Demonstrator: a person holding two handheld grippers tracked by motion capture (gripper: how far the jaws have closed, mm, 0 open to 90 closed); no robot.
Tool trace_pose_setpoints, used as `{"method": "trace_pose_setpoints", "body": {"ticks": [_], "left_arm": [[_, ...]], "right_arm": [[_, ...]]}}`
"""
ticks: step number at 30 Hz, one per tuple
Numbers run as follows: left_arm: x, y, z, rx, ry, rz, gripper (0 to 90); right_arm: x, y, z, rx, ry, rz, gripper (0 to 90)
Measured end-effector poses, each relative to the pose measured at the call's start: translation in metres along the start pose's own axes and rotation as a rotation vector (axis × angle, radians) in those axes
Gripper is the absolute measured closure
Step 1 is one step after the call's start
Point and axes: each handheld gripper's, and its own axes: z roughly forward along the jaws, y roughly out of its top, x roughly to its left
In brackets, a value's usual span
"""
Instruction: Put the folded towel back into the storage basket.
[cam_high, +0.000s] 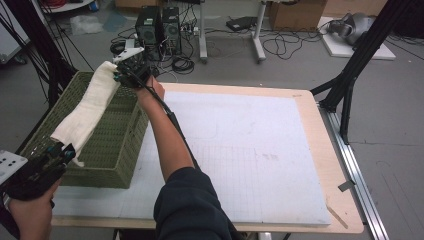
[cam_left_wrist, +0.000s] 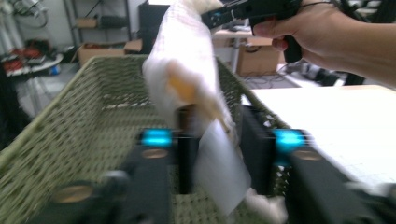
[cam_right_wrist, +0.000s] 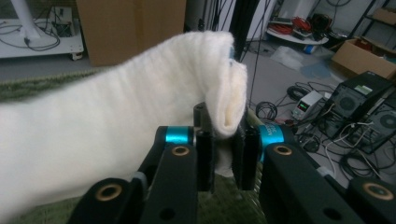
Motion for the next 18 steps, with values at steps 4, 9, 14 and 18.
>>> {"method": "trace_pose_setpoints", "body": {"ticks": [4, 9, 14, 18], "left_arm": [[0.004, 0.004, -0.006, -0.027, 0.04, -0.008, 44.7], [0.004, 0.003, -0.005, -0.033, 0.034, -0.033, 41.5], [-0.001, 0.004, 0.0, -0.051, -0.023, -0.079, 30.9], [-0.008, 0.007, 0.004, -0.058, -0.039, -0.094, 16.9]], "right_arm": [[0.004, -0.003, 0.012, 0.018, -0.033, 0.035, 50.2], [0.004, -0.002, 0.003, 0.016, 0.002, 0.026, 45.8], [0.0, -0.003, -0.016, 0.011, 0.02, 0.034, 36.9], [-0.004, -0.007, -0.037, 0.026, 0.028, 0.022, 33.7]]}}
